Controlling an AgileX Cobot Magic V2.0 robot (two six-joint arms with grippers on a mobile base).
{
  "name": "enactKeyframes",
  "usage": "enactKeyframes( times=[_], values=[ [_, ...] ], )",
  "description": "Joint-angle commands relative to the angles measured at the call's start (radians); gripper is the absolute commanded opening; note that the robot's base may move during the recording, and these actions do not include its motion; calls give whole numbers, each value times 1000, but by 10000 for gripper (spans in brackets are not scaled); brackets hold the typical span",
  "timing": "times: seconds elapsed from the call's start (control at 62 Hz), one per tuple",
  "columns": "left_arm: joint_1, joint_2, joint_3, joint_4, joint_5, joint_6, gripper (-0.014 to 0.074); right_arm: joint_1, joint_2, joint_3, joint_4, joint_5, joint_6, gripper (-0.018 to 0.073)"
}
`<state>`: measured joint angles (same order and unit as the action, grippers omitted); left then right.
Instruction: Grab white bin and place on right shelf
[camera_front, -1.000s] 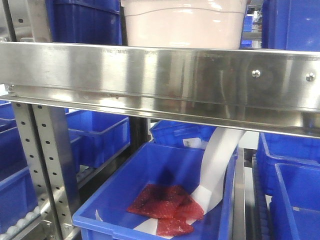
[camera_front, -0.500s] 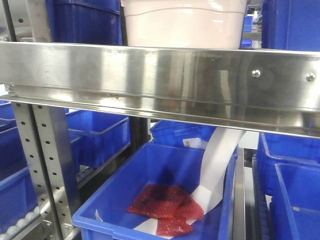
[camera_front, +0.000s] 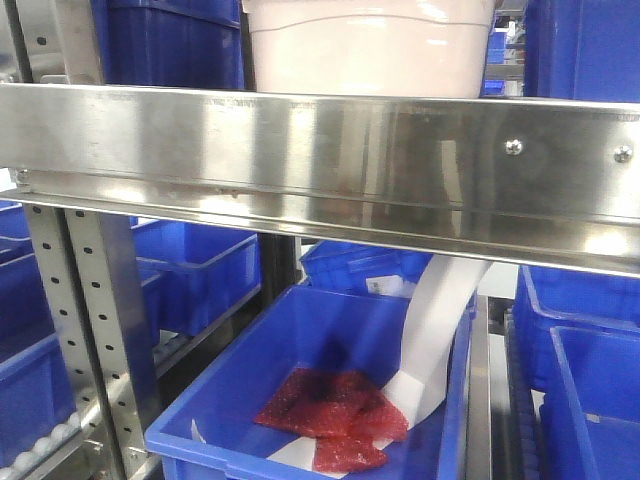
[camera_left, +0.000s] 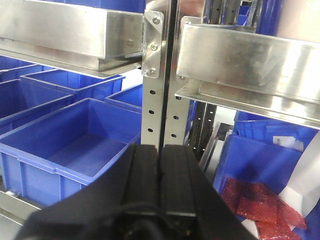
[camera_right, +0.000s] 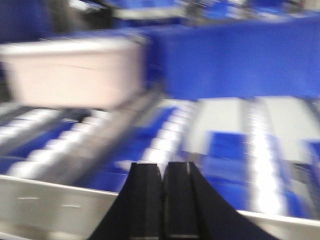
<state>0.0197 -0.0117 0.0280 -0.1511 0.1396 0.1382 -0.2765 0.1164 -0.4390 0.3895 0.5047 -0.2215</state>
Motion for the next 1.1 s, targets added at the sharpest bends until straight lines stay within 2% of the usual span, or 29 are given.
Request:
enactKeyframes(
  times=[0.0,0.065,0.129,0.21,0.371,0.613,0.742,1.081],
  values=[
    [1,-11,22,-9,-88,-2,-118,14,26,-3,-210,-164,156,68],
    [1,-11,22,-9,-88,-2,-118,27,26,39,-306,-255,222,68],
    [1,-11,22,-9,-88,-2,-118,43,26,87,-352,-340,248,68],
    [1,-11,22,-9,-88,-2,-117,73,26,145,-365,-406,247,68],
    [1,-11,22,-9,-88,-2,-117,147,8,264,-375,-440,247,68],
    [1,-11,22,-9,-88,-2,-118,156,-141,469,-375,-581,247,68],
    [1,-9,22,-9,-88,-2,-118,156,-134,464,-374,-515,247,68],
    [1,-9,22,-9,-88,-2,-117,156,-134,464,-366,-513,251,68]
  ],
)
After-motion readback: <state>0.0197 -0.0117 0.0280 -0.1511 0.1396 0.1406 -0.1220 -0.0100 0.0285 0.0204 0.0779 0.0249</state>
